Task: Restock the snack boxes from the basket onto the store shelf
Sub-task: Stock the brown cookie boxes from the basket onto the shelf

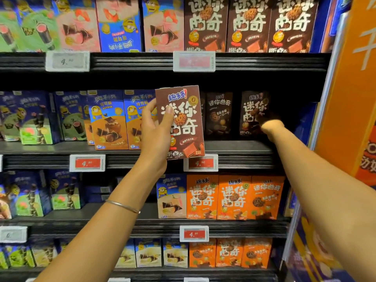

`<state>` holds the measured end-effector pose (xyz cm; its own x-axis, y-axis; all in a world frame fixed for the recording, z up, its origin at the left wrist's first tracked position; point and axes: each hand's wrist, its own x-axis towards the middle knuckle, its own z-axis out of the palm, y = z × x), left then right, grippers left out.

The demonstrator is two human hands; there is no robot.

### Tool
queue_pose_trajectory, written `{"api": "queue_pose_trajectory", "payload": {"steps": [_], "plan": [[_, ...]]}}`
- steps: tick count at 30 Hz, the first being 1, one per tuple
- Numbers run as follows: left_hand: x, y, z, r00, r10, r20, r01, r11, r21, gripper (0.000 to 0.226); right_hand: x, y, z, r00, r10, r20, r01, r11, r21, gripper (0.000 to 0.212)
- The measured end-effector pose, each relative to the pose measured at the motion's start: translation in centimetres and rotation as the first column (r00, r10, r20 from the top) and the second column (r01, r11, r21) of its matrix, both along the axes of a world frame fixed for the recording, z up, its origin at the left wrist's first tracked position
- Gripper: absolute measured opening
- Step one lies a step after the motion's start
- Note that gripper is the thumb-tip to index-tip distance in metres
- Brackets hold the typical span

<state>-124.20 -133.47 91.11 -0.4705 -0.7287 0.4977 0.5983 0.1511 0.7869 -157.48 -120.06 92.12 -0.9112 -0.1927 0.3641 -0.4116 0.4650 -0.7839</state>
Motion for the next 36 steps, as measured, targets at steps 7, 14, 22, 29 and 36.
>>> {"api": "queue_pose_trajectory", "payload": {"steps": [7, 14, 22, 29, 36], "plan": [[-0.8, -0.1, 0.3, 1.000, 0.009, -0.011, -0.010, 1.000, -0.009, 0.033, -0.2, -2.6, 0.0, 0.993, 0.107, 0.057, -0.089, 0.964, -0.251, 0.056], [-1.3, 0.0, 0.6, 1.000, 0.013, -0.019, -0.013, 1.000, 0.014, 0.029, -0.2, -3.5, 0.3, 0.984, 0.129, 0.119, -0.097, 0.965, -0.245, 0.057], [-2.8, 1.2, 0.7, 1.000, -0.017, -0.017, 0.017, 0.999, -0.035, 0.034, 8.3, -1.1, 2.4, 0.974, 0.181, -0.137, -0.226, 0.830, -0.509, 0.042], [-8.3, 2.2, 2.5, 0.985, 0.019, 0.170, -0.012, 0.999, -0.040, 0.048, 12.1, -0.9, 2.1, 0.718, 0.691, -0.086, -0.680, 0.671, -0.295, 0.063], [-10.5, 0.4, 3.5, 0.730, 0.604, 0.321, -0.260, 0.679, -0.686, 0.050, 9.4, -2.9, 1.8, 0.761, 0.649, -0.017, -0.607, 0.703, -0.371, 0.041]]}}
